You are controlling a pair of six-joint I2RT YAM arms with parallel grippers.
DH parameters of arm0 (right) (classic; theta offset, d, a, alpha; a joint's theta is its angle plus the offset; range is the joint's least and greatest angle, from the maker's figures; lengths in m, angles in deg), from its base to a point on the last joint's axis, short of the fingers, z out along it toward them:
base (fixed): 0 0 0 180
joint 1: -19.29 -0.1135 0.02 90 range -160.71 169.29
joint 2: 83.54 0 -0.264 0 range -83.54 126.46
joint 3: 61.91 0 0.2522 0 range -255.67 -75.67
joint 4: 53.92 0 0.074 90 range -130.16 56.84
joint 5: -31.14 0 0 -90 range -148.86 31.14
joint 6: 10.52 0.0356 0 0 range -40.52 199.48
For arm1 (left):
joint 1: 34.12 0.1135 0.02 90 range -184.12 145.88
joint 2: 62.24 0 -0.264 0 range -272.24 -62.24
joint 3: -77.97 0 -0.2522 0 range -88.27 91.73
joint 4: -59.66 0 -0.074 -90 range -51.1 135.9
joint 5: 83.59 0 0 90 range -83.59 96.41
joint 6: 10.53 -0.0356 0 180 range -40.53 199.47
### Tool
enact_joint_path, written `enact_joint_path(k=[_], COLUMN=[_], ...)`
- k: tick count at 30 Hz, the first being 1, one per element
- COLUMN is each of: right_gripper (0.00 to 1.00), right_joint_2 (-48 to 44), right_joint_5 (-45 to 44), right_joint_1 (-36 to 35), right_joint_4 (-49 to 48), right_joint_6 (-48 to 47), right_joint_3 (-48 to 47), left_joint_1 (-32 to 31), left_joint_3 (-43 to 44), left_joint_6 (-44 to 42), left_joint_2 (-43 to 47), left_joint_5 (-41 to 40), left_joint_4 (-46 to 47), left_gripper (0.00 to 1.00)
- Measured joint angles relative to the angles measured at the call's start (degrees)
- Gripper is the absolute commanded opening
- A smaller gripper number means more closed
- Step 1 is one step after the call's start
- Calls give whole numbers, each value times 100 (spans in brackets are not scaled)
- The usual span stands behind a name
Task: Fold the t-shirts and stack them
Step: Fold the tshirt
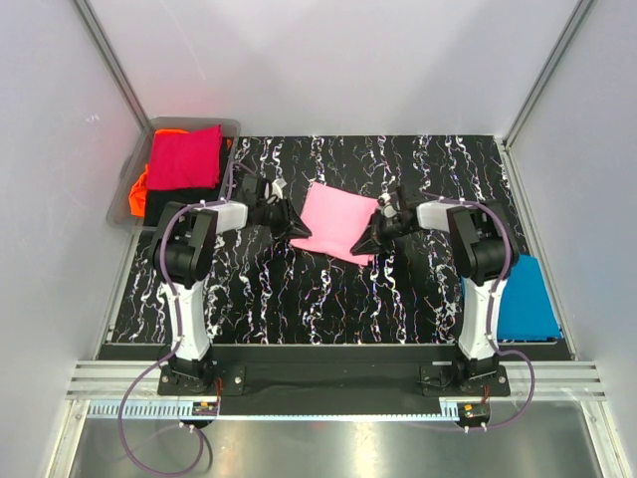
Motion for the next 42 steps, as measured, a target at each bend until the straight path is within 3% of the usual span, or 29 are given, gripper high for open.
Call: enact_joint_path(k=[6, 11, 15, 19, 24, 27, 34, 42], right_gripper=[23, 23, 23, 23, 23, 24, 32, 35], right_joint_2=[-713, -710, -433, -225, -170, -173, -170, 522], right_joint_5=[-20, -35, -39, -76, -81, -81, -131, -341], right_joint_1=[240, 90, 57, 118, 415, 603, 715, 741], right_joint_4=[166, 118, -208, -476, -481, -542, -542, -695], right_joint_6=[61, 306, 507, 623, 625, 645, 883, 1187], right_joint_3=[273, -264, -474, -114, 212, 170, -402, -1803], left_joint_1=[-33, -264, -673, -962, -898, -811, -400, -13], left_joint_3=[0, 7, -66, -262, -358, -286, 726, 1759], left_joint_6=[-37, 321, 789, 1078, 1128, 988, 817, 1683], left_joint_2=[619, 1025, 785, 317, -170, -96, -55, -1163], left_joint_5=[-81, -66, -48, -28, 79, 94, 105, 199], left_joint_4=[-358, 76, 748, 1257, 1285, 1163, 758, 2111], left_gripper=[30, 28, 27, 26, 26, 31, 32, 32])
